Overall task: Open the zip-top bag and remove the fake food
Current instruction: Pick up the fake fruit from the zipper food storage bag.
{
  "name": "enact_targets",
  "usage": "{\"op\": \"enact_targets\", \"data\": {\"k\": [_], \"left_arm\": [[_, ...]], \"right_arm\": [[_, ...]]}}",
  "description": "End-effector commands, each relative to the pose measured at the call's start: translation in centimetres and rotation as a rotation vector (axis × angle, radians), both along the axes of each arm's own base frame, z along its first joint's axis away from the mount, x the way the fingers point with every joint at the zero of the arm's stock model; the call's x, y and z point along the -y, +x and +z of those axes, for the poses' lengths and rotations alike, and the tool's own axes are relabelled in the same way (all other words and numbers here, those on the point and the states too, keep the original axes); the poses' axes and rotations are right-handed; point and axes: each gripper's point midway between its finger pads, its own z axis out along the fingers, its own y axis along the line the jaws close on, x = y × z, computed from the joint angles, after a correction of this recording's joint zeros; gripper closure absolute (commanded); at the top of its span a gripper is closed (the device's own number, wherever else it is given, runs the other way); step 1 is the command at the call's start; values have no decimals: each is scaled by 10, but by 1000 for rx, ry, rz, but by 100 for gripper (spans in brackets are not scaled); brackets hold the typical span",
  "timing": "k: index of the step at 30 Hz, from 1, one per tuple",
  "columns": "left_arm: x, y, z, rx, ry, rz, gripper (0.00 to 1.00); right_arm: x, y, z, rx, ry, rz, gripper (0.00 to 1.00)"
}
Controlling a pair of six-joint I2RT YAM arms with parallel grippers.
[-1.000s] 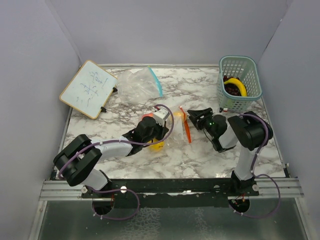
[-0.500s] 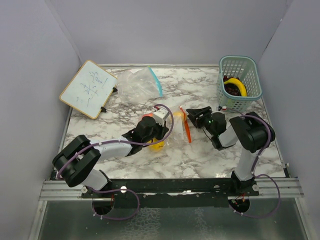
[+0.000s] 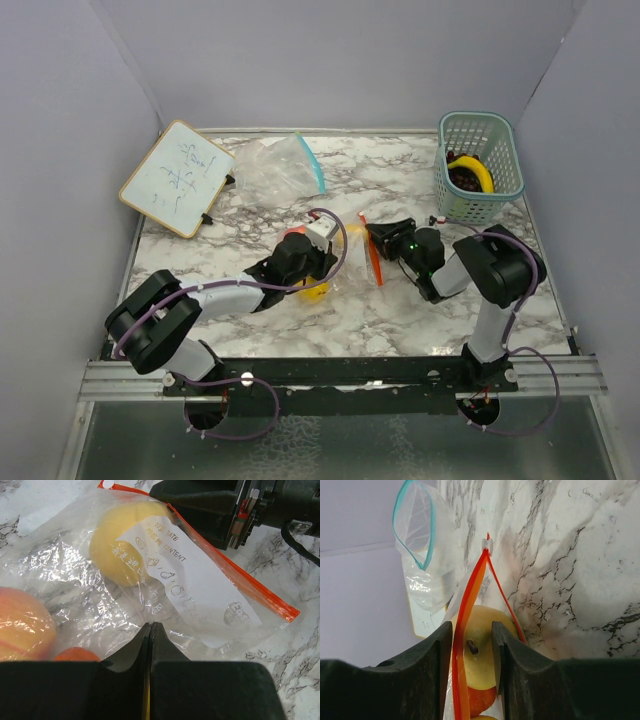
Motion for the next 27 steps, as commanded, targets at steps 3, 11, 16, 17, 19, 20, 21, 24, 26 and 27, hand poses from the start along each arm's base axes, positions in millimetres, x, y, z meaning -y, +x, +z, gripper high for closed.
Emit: {"op": "enact_targets", "data": {"k": [3, 11, 16, 17, 19, 20, 21, 24, 26, 27], "left_arm": [[2, 3, 12, 26, -23, -2, 100], [4, 3, 10, 21, -24, -7, 100], [4, 4, 11, 21, -22, -7, 100], [3, 4, 11, 22, -22, -5, 100], [3, 4, 11, 21, -20, -1, 100], [2, 4, 11, 22, -17, -1, 100], [3, 4, 10, 21, -16, -1, 100], [3, 4, 9, 17, -15, -3, 100], [3, 5, 10, 18, -18, 0, 100], [3, 5, 9, 17, -17, 3, 100]], "right_arm": [[11, 4, 4, -1, -32, -87, 72], [14, 3, 4, -16, -50, -104, 98], [19, 2, 9, 9, -75, -117, 98], [21, 1, 11, 14, -83, -125, 98], [27, 0, 14, 21, -109, -144, 98], [30, -1, 13, 19, -123, -149, 98], [32, -1, 14, 19, -132, -152, 98], [43, -2, 16, 28, -143, -168, 98], [50, -4, 20, 47, -157, -175, 98], [52, -4, 21, 53, -172, -175, 98]]}}
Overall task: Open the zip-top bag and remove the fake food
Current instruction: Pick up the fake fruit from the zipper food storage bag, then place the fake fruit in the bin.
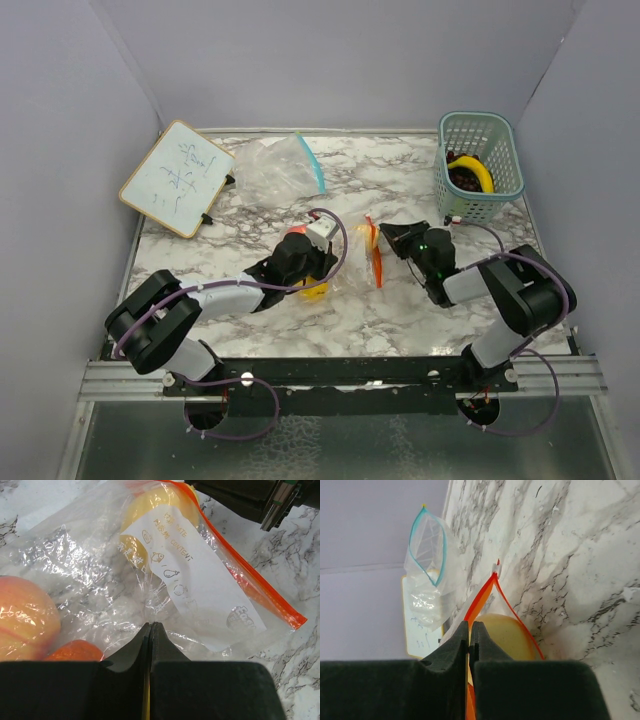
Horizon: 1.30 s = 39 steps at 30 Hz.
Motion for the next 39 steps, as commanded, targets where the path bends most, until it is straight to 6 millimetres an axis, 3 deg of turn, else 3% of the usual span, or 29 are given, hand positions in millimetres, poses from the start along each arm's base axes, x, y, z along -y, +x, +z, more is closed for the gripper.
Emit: {"op": "enact_targets", "data": {"k": [1, 7, 10, 14, 20, 23, 31, 36, 37, 38, 39], "left_arm": [[2, 6, 9, 17, -16, 9, 100], [0, 16, 3, 3, 4, 65, 100], [3, 18, 0, -6, 1, 65, 100], [7, 16, 1, -16, -27, 47, 100], [10, 16, 5, -10, -29, 28, 100], [12, 14, 7, -1, -28, 0, 100], [13, 11, 14, 30, -18, -40, 100], [20, 10, 17, 23, -27, -65, 100], [21, 11, 17, 12, -29, -60, 94], [21, 10, 17, 0, -29, -59, 83], [21, 9, 17, -9, -28, -59, 62]], "right_arm": [[26, -2, -3, 9, -95, -55, 98], [25, -21, 3, 17, -196, 50, 98], [36, -30, 13, 57, -235, 41, 98], [69, -17, 49, 120, -331, -26, 98], [123, 9, 131, 276, -401, -116, 98], [145, 20, 160, 323, -417, -157, 98], [227, 51, 204, 352, -432, -327, 98], [257, 79, 205, 319, -478, -369, 98], [259, 83, 202, 312, -491, -363, 98], [259, 87, 198, 304, -499, -351, 89], [258, 89, 192, 294, -509, -334, 76]]}}
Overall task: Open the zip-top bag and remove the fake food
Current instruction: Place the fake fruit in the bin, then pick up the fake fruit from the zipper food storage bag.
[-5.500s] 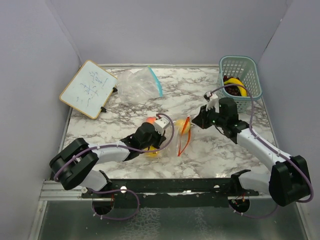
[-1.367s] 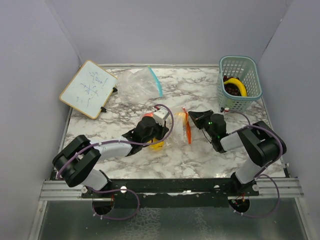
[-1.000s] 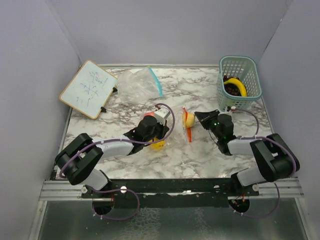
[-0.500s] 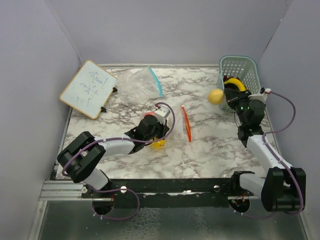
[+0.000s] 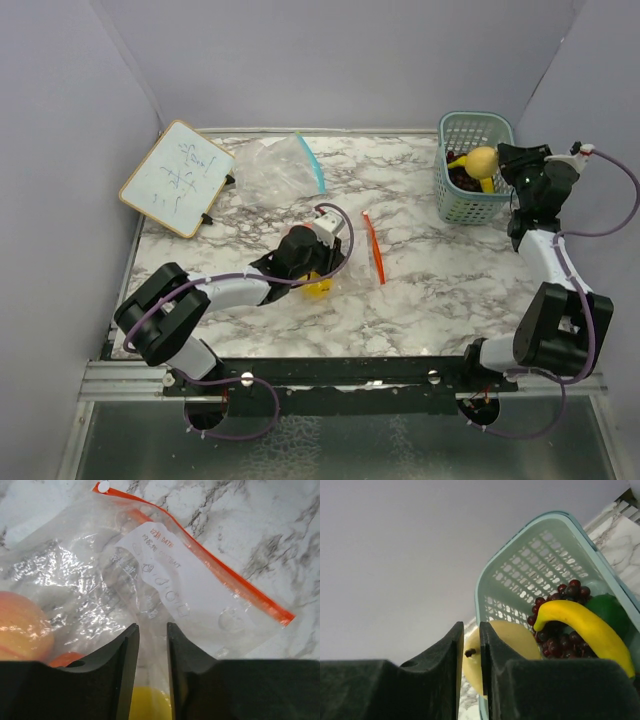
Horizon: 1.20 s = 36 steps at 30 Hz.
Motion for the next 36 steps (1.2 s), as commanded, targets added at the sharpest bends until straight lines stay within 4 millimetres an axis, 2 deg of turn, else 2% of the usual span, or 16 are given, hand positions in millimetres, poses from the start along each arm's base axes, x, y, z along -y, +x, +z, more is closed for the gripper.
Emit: {"op": "enact_targets", "data": {"k": [1, 3, 5, 8, 10, 13, 15, 18, 20, 23, 26, 29, 32, 34, 36], "left_arm": [[11, 2, 21, -1, -41, -25, 47], [9, 2, 25, 0, -51, -12, 31], [6, 4, 34, 14, -62, 9, 26], [1, 7, 52, 36, -87, 42, 24], [-6, 11, 70, 58, -116, 96, 30], [-32, 18, 90, 84, -145, 227, 42], [-53, 18, 96, 89, -158, 311, 46], [-91, 18, 90, 65, -155, 447, 49], [-114, 12, 79, 43, -150, 522, 54], [-131, -3, 58, -10, -160, 548, 71], [-136, -21, 32, -80, -167, 547, 82], [-137, -37, 9, -149, -186, 534, 87], [-135, -48, -3, -196, -222, 517, 89], [-135, -52, -12, -221, -217, 519, 89], [-135, -53, -17, -234, -222, 517, 89]], "right_arm": [[-1, 11, -12, -50, -67, 49, 65], [-1, 10, -18, -50, -85, 49, 50], [-1, 7, -17, -48, -114, 48, 40], [-11, -2, -4, -24, -172, 78, 36], [-24, -11, 10, 4, -240, 90, 37], [-59, -22, 26, 33, -358, 141, 40], [-89, -30, 28, 42, -403, 204, 40], [-139, -45, 19, 60, -447, 317, 40], [-176, -58, 10, 77, -460, 418, 40], [-224, -77, -19, 57, -458, 552, 40], [-252, -90, -59, -17, -464, 623, 41], [-260, -100, -100, -110, -434, 662, 65], [-252, -109, -133, -188, -419, 648, 84], [-247, -113, -149, -231, -420, 634, 90], [-244, -117, -161, -268, -411, 627, 92]]}}
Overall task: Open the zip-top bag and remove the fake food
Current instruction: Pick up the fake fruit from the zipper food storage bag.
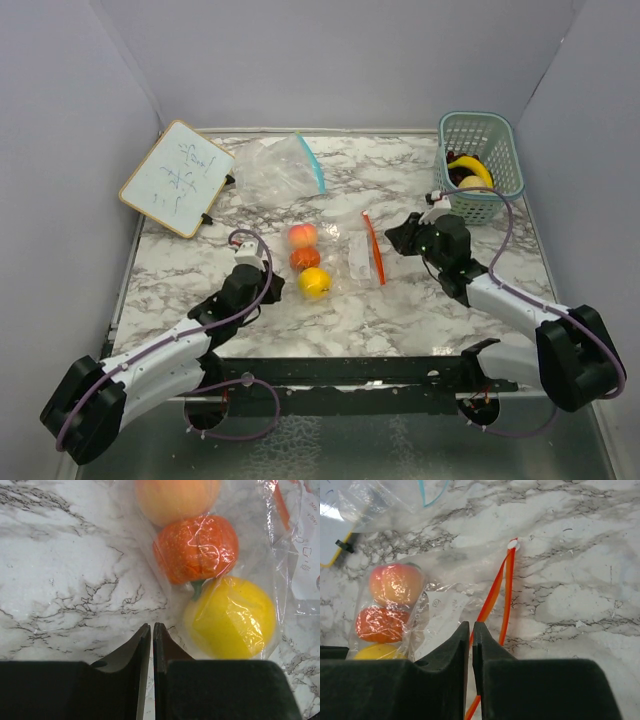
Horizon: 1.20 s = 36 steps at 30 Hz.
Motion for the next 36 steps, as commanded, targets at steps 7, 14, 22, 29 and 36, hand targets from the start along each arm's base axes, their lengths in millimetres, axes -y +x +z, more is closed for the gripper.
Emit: {"op": "enact_targets", "data": {"k": [7, 14, 22, 29, 36], "left_arm": [[22, 3, 8, -5, -153, -17, 68], [29, 19, 22, 23, -214, -9, 49], [40, 19, 28, 13, -317, -40, 40], [28, 18, 45, 58, -319, -3, 43], [39, 15, 32, 16, -377, -32, 48]], "right_arm": [[8, -10, -41, -85, -9, -38, 81], [5, -21, -60, -122, 3, -8, 78], [9, -22, -71, -141, -24, -22, 77], [9, -26, -75, -161, -11, -22, 77], [7, -24, -77, -169, -11, -18, 77]]}}
